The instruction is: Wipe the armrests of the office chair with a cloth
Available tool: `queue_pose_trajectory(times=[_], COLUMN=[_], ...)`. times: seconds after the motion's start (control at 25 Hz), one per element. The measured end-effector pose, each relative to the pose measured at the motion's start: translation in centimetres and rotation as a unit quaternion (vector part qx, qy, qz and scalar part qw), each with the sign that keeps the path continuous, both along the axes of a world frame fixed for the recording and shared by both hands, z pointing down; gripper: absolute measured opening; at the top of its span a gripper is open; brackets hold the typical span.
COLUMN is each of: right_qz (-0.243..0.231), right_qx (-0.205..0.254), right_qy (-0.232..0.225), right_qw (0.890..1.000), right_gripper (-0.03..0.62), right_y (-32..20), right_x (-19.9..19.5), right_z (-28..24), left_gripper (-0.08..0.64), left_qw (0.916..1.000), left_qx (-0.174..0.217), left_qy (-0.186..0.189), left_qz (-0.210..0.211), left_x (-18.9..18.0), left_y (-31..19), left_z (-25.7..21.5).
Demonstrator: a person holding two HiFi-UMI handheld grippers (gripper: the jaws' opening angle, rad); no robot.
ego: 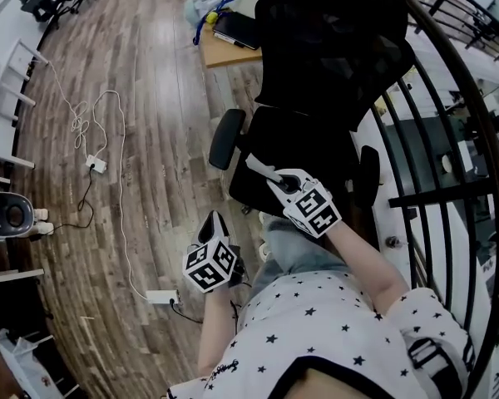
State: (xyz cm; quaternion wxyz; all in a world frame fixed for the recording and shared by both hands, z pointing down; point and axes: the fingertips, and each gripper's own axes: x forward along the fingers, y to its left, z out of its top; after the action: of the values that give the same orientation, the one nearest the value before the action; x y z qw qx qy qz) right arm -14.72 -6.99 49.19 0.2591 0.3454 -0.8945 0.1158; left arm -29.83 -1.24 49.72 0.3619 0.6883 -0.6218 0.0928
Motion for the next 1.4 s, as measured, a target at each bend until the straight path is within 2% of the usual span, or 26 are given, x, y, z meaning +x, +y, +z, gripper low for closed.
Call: queue_pose_trajectory(times=[0.48,1.0,1.4], right_qz=[-0.006,-0.008,-0.020], right_qx=[0.004,-0.007,-0.036], right_qy=[0.012,0.038,0.075], right_qw=[1.000,0.999,0.996], right_gripper=[0.026,0.026,0.026], right_y=[-9.3,-20.1,-25.0], right_x=[-0.9,-2.0,-2.9], right_z=[2.2,6.8,12.1], left_gripper=[0.008,0.008,0.008], left_qw=[0.9989,0.9976,0.9957], left_qx=[-0.029,-0.062,-0.087], left_qy=[-0.009,-0.007,-0.003], left_qz=[-0.035,-0.032,-0.034], left_x=[-1.7,-1.5,-1.8], left_y=[-4.5,-11.4,-14.4], left_z=[2.5,5.7,8.1])
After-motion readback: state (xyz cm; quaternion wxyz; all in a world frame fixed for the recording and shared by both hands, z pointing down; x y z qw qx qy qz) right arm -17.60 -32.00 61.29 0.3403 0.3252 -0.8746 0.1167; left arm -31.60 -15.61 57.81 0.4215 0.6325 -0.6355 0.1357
